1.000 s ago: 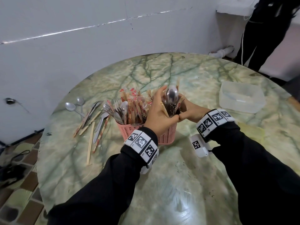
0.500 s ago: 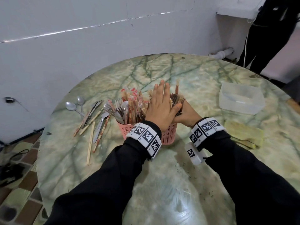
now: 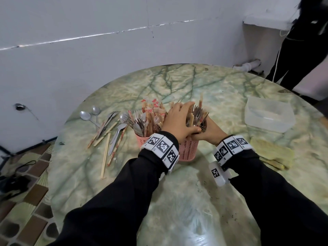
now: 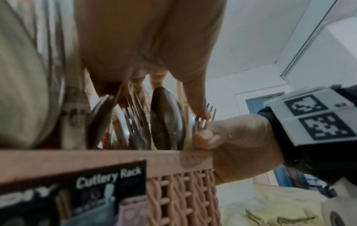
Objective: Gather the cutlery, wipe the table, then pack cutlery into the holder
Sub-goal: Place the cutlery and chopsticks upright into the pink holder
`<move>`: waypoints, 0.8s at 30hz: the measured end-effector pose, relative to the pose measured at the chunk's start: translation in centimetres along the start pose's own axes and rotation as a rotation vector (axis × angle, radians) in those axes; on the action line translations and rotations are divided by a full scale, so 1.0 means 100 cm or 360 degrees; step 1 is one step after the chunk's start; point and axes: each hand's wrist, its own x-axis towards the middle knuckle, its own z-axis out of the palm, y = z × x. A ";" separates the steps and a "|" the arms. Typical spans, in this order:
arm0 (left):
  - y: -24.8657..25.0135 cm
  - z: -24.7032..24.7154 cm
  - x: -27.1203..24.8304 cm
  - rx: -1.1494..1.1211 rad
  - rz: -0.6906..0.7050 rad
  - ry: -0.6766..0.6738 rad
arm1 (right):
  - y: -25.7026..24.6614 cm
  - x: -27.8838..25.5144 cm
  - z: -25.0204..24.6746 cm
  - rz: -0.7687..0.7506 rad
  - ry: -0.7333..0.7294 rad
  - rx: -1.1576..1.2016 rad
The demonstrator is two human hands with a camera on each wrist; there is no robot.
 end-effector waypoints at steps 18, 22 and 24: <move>-0.003 -0.036 -0.074 -0.0182 0.0448 0.0316 | 0.012 -0.030 0.019 0.0800 0.0124 -0.0834; -0.053 -0.075 -0.106 -0.0434 0.0285 0.0558 | -0.024 -0.061 0.053 0.0971 -0.0185 -0.1041; -0.089 -0.093 -0.116 -0.0521 0.0081 0.0566 | -0.033 -0.070 0.080 0.0901 -0.0335 -0.1031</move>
